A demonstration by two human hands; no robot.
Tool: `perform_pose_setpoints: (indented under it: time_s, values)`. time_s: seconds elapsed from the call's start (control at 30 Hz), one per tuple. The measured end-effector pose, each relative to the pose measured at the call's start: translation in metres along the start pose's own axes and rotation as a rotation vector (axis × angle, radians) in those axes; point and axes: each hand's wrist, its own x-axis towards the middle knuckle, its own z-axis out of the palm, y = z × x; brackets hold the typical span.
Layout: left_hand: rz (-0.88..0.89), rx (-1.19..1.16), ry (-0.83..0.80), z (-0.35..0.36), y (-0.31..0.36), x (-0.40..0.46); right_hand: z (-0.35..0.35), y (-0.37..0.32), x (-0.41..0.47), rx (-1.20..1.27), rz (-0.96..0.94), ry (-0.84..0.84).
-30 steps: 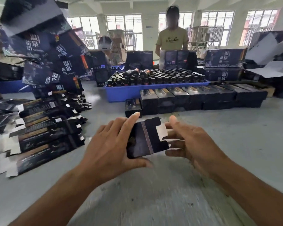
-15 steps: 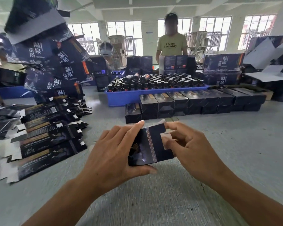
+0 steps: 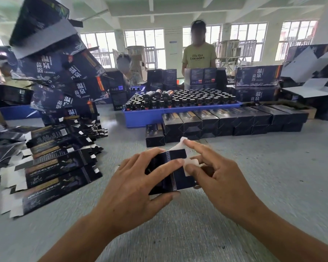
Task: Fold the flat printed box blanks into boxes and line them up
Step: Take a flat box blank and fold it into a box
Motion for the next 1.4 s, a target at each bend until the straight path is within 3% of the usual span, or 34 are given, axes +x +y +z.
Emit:
perform_pose_setpoints:
  time_s: [0.17, 0.37, 0.73, 0.9, 1.07, 1.23, 1.4]
  values:
    - [-0.050, -0.038, -0.024, -0.003, 0.000, -0.001, 0.004, -0.002, -0.002, -0.138, -0.064, 0.041]
    - [-0.054, -0.059, -0.022, -0.003, 0.003, -0.001, 0.006, 0.001, -0.003, -0.065, -0.026, 0.113]
    - [-0.044, -0.021, -0.006, 0.000, 0.001, -0.002, 0.005, -0.004, -0.005, -0.185, -0.068, 0.091]
    - [-0.043, -0.013, 0.000, 0.000, 0.000, -0.002, 0.003, -0.004, -0.005, -0.168, -0.068, 0.014]
    - [-0.096, -0.061, 0.021, -0.002, -0.006, -0.004, 0.000, -0.005, -0.006, -0.135, -0.024, -0.205]
    - [-0.062, -0.055, 0.032, -0.003, -0.001, -0.003, 0.003, -0.003, -0.007, -0.126, -0.039, -0.017]
    - [-0.004, 0.046, -0.001, -0.004, 0.004, -0.001, 0.005, -0.003, -0.010, -0.121, -0.030, 0.041]
